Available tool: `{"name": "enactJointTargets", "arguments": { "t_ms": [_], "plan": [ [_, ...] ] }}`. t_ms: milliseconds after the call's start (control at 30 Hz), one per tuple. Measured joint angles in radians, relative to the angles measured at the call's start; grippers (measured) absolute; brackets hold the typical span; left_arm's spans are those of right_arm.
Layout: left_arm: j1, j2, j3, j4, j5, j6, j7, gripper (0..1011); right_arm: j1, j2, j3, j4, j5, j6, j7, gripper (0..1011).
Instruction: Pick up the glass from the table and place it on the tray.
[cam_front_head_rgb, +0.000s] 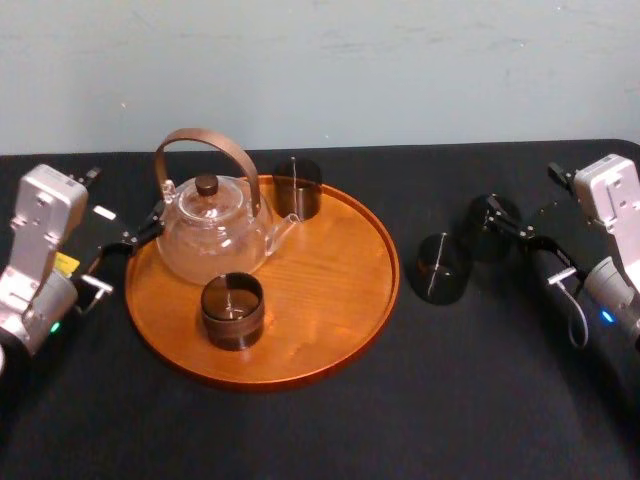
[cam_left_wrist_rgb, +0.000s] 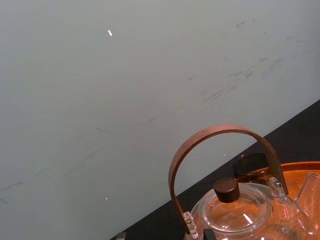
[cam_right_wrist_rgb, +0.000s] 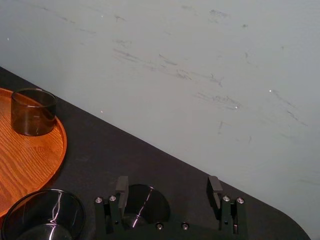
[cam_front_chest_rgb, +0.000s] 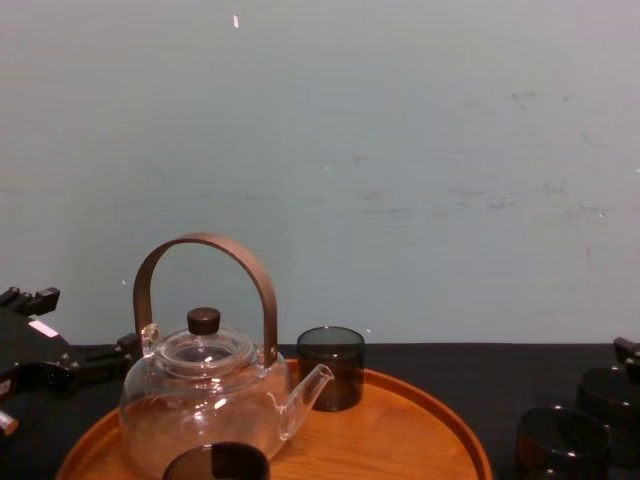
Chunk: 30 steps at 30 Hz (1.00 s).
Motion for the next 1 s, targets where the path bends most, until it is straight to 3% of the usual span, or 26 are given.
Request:
{"name": "enactJointTargets", "arguments": {
  "t_ms": [1000],
  "plan": [
    [0.000, 0.000, 0.000, 0.000, 0.000, 0.000, 0.000, 1001, 0.000, 0.000, 0.000, 0.000, 0.000, 0.000, 0.000, 1002]
  ]
}}
